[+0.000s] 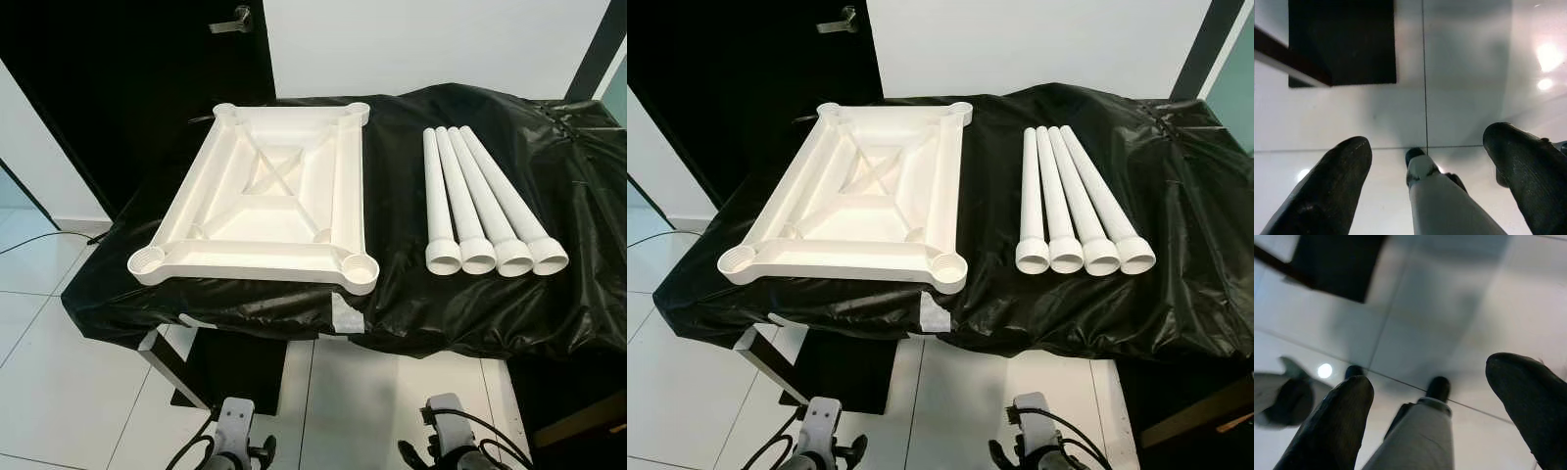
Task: Building children table
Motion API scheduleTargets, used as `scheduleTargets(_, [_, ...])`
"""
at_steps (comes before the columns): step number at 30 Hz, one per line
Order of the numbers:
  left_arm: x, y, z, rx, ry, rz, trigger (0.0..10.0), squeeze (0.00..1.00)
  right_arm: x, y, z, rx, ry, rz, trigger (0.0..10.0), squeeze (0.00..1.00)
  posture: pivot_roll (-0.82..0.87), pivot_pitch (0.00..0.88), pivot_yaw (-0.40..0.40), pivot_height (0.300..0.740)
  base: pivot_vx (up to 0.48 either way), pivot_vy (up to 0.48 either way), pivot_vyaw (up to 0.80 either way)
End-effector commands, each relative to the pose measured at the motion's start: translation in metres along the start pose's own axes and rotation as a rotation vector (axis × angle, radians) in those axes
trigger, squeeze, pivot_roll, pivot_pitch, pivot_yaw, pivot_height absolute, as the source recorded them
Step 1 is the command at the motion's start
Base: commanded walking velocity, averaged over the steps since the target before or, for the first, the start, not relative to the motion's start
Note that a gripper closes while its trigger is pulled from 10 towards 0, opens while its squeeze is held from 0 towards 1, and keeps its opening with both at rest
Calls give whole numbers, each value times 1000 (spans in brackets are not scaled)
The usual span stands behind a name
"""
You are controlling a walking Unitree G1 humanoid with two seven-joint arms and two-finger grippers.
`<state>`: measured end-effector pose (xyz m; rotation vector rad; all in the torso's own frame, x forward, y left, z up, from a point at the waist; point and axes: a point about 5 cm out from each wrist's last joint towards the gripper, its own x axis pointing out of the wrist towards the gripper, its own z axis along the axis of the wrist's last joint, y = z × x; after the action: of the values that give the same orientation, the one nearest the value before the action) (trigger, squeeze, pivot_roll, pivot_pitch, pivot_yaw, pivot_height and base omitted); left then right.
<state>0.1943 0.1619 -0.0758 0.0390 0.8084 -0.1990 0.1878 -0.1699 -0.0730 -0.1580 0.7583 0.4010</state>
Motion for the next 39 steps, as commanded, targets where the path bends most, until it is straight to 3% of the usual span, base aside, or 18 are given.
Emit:
scheduleTargets(1, [-3, -4, 0, 27, -13, -191, 10000, 0, -1, 4, -1, -30, -9, 41, 10000, 0, 60, 0, 29, 740, 0, 0, 0])
scheduleTargets(2, [-7, -1, 7, 62, -86, -302, 10000, 0, -2, 3, 6, -113, -60, 85, 10000, 0, 62, 0, 24, 740, 0, 0, 0])
scheduleTargets(3, [-10, 0, 9, 82, -116, -361, 10000, 0, -3, 0, 10, -127, -87, 99, 10000, 0, 65, 0, 23, 740, 0, 0, 0])
scheduleTargets(9, [-19, 3, 18, 158, -208, -504, 10000, 0, -7, -14, 26, -110, -177, 143, 10000, 0, 71, 0, 18, 740, 0, 0, 0])
scheduleTargets(13, [-32, 6, 35, 231, -303, -626, 10000, 0, -9, -17, 50, -125, -303, 242, 10000, 0, 75, 0, 15, 740, 0, 0, 0])
scheduleTargets(15, [-52, 3, 57, 321, -377, -727, 10000, 0, -18, -9, 84, -151, -439, 395, 10000, 0, 80, 0, 13, 740, 0, 0, 0])
scheduleTargets(18, [-68, -2, 71, 364, -404, -818, 10000, 0, -28, 0, 106, -159, -505, 498, 10000, 0, 82, 0, 12, 740, 0, 0, 0])
scheduleTargets(24, [-80, -4, 82, 427, -420, -892, 10000, 0, -38, 7, 122, -176, -542, 584, 10000, 0, 83, 0, 11, 740, 0, 0, 0])
scheduleTargets(27, [-105, -12, 94, 476, -416, -1035, 10000, 0, -59, 21, 139, -216, -558, 783, 10000, 0, 88, 0, 14, 740, 0, 0, 0])
scheduleTargets(33, [-119, -17, 96, 483, -381, -1076, 10000, 0, -71, 24, 141, -223, -540, 860, 10000, 0, 88, 0, 14, 740, 0, 0, 0])
scheduleTargets(35, [-129, -16, 107, 478, -410, -1052, 10000, 0, -83, 24, 148, -239, -566, 873, 10000, 0, 87, 0, 15, 740, 0, 0, 0])
scheduleTargets(37, [-132, -11, 133, 412, -523, -947, 10000, 0, -89, 16, 171, -219, -683, 766, 10000, 0, 82, 0, 19, 740, 0, 0, 0])
scheduleTargets(39, [-133, -8, 145, 386, -576, -899, 10000, 0, -91, 11, 181, -205, -733, 716, 10000, 0, 82, 0, 19, 740, 0, 0, 0])
